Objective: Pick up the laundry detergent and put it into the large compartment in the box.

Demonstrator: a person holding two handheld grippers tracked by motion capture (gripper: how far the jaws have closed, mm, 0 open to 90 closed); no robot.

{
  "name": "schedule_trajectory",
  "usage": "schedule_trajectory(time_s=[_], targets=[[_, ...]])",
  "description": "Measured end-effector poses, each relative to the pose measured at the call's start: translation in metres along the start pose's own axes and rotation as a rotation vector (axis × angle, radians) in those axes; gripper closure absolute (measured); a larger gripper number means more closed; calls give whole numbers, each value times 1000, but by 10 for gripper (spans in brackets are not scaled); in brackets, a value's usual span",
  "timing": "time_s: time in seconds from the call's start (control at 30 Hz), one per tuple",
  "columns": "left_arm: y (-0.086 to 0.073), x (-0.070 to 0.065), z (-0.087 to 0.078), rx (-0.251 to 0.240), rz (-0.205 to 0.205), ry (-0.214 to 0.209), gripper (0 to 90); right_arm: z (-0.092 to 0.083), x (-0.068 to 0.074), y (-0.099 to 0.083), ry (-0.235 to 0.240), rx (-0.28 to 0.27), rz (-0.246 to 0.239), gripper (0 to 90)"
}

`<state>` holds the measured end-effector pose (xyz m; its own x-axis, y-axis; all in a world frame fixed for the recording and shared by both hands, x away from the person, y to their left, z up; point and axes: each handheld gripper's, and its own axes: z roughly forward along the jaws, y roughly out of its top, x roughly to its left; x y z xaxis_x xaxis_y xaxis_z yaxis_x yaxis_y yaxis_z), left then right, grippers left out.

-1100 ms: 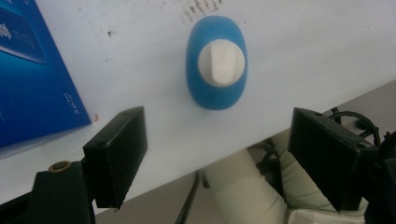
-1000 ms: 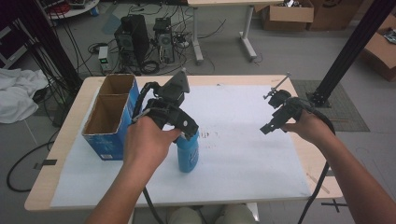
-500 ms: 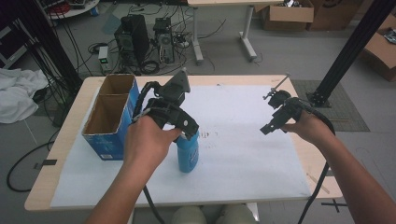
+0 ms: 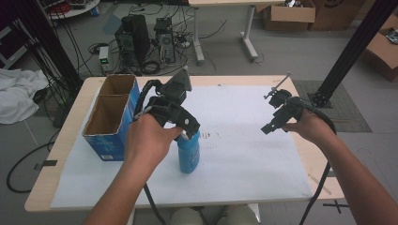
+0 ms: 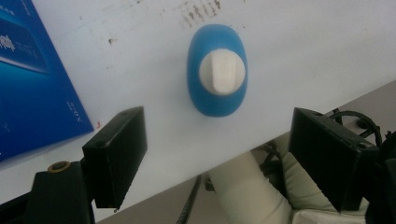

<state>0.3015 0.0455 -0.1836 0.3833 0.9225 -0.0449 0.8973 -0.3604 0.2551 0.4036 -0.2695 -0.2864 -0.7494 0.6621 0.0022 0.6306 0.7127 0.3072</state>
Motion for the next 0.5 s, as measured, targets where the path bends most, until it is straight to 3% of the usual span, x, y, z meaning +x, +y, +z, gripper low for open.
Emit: schedule_trajectory(time_s=[0.5], targets=[[21, -1, 14, 16, 23, -15, 194, 2, -6, 1, 3, 10, 1, 173]])
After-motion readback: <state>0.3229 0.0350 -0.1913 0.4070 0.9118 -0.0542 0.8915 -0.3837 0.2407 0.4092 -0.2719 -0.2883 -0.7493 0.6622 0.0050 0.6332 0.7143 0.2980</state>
